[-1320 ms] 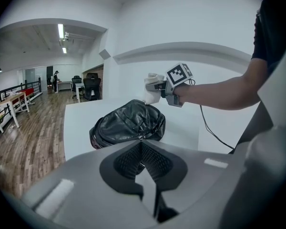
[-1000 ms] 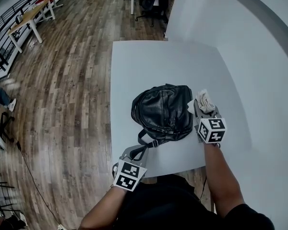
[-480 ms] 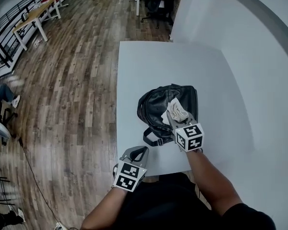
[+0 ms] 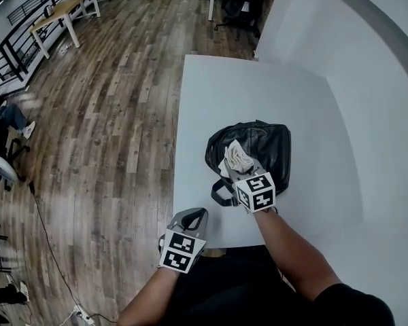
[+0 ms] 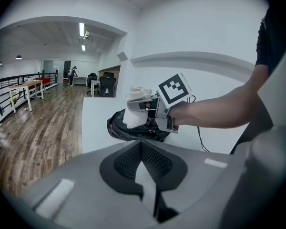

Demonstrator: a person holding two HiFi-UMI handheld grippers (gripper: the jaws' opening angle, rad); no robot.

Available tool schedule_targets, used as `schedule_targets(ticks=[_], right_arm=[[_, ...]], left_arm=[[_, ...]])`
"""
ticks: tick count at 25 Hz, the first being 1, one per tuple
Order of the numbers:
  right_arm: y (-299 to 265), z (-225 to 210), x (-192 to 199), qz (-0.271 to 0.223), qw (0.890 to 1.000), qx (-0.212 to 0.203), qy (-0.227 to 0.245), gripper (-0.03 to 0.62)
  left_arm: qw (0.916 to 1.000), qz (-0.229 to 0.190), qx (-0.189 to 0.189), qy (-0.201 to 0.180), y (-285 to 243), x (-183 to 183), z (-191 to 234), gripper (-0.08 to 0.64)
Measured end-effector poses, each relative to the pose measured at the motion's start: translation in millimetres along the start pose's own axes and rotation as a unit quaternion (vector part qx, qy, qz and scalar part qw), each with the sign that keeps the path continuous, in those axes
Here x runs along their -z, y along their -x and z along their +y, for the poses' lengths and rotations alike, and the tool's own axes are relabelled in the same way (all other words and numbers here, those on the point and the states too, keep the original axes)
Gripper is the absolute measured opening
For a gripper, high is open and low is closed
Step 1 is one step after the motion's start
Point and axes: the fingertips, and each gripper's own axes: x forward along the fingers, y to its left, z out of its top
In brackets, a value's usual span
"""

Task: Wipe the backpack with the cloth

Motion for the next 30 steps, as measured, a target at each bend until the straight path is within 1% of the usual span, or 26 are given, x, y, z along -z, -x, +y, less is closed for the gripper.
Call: schedule_targets(ticks=[5,14,30], right_arm=[[-8,6,4,0.005,1.0,-0.008,0.004,0.089],[0,3,13,0.013,1.0,-0.007,0.01,0.089],[39,-32,29,0.019,0.999,0.033,-0.015,0.089]], left_arm=[[1.0,0.0,-0.004,0.002,1,3,3,0.006],[1.0,0.002,0.001,-0.004,-2,1,2,0.006],[0.9995,0.005,0.025,-0.021,-12,-6,-16,0.006]])
